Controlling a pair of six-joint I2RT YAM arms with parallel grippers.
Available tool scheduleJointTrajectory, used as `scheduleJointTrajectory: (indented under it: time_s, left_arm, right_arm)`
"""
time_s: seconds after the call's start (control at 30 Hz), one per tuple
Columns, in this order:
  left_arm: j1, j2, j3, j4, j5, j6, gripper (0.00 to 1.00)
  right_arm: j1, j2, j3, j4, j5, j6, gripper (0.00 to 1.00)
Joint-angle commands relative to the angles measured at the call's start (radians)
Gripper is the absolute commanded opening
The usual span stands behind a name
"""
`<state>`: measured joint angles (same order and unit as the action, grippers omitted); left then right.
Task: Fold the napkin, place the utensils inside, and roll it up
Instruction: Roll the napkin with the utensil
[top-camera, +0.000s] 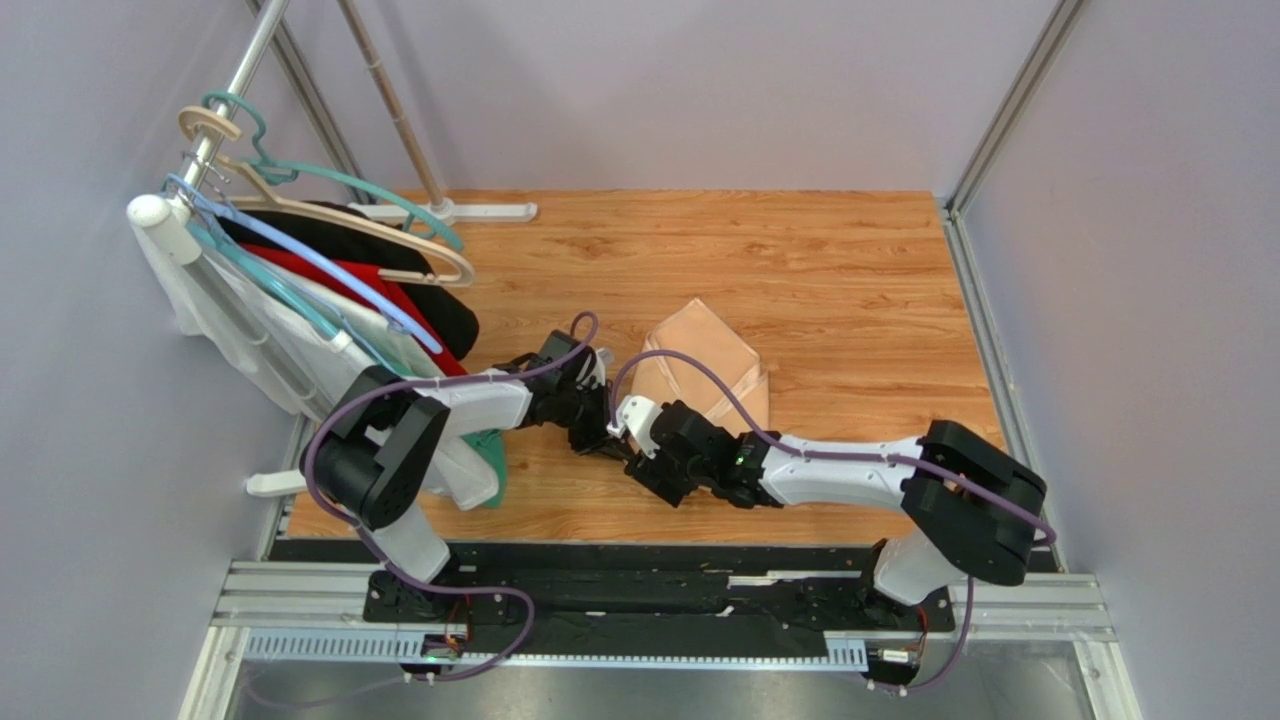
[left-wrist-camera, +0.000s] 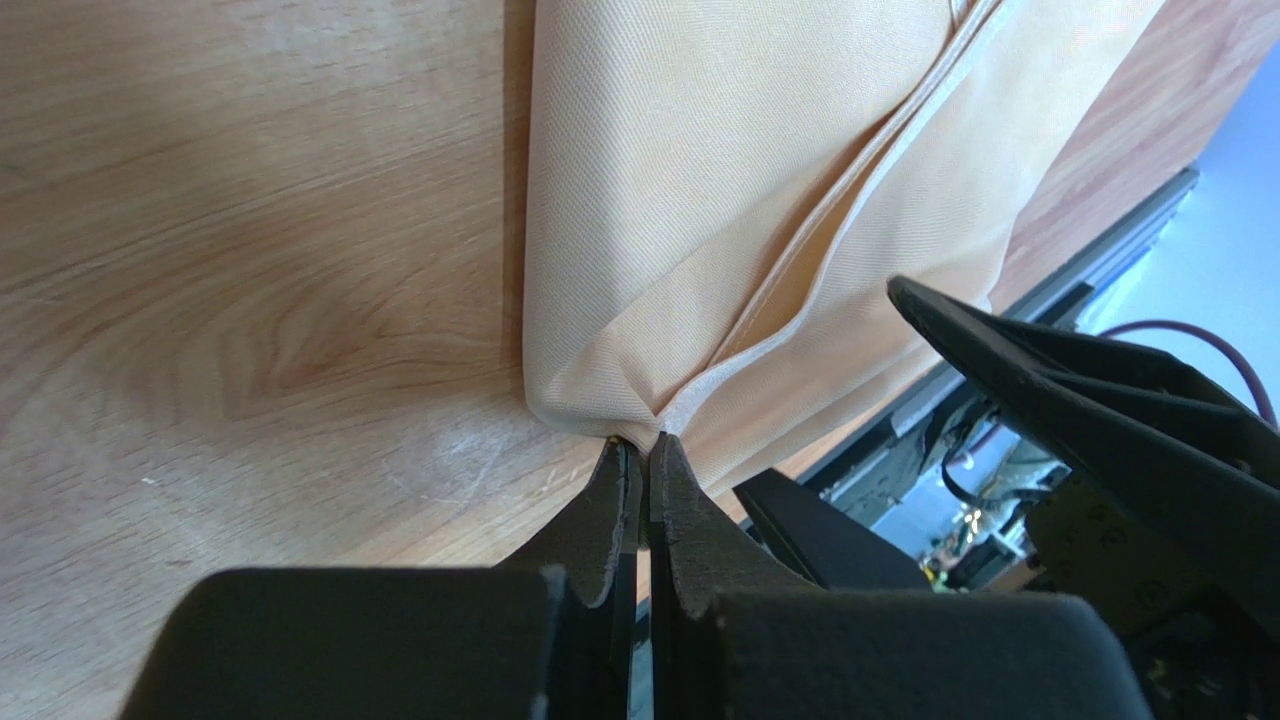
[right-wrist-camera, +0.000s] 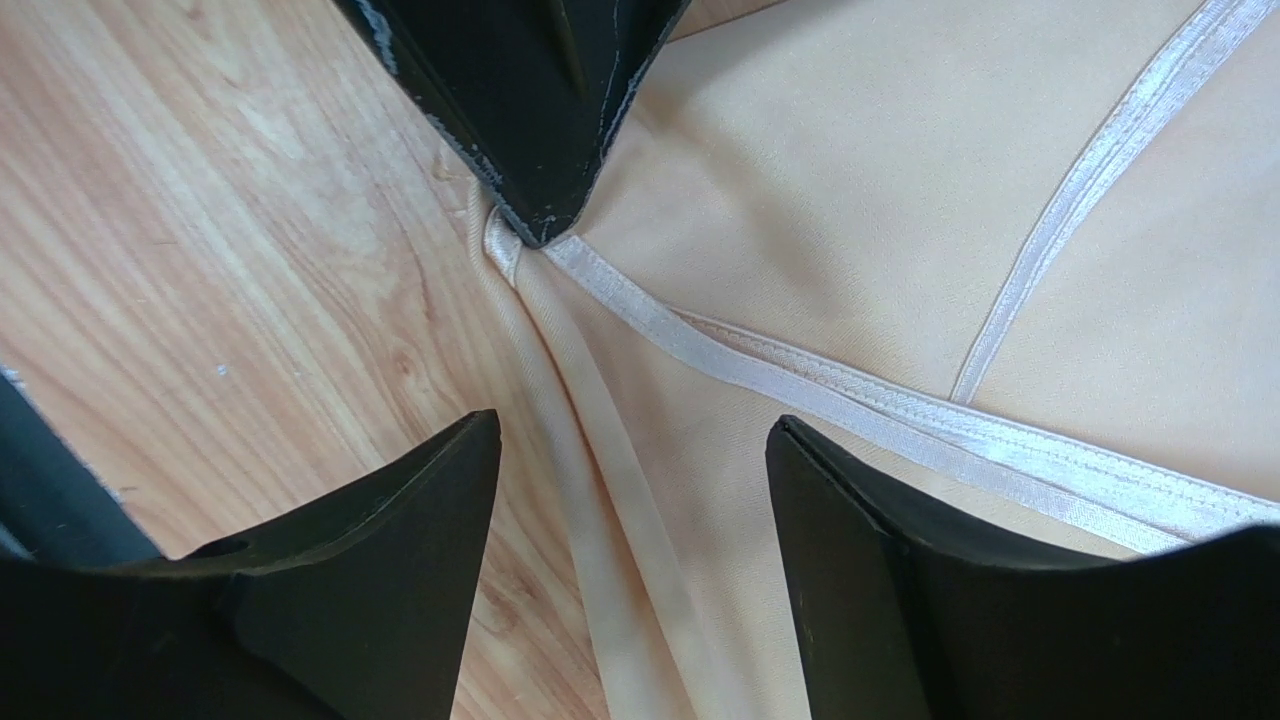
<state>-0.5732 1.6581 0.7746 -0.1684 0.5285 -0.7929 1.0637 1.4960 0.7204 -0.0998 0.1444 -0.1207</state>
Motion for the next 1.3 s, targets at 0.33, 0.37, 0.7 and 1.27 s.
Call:
scheduleJointTrajectory:
  time_s: [0.33, 0.37, 0.7, 1.27]
  left_arm:
    - [0.035, 0.012, 0.048, -0.036, 0.119, 0.031, 0.0]
    - [0.038, 0.012, 0.048, -0.039, 0.125, 0.032, 0.0]
    - [0.044, 0.017, 0.06, -0.063, 0.148, 0.063, 0.0]
    - [0.065, -0.218, 0.051, -0.171, -0.102, 0.152, 0.57]
  right_arm:
    - [0.079, 0.119, 0.014, 0.051, 0.215, 0.0, 0.56]
    - [0.079, 0.133, 0.017, 0.049, 0.225, 0.0, 0.5]
    - [0.079, 0.208, 0.05, 0.028, 0.176, -0.011, 0.02]
    - [-0.129, 0.2, 0.221, -0.221, -0.402, 0.004, 0.0]
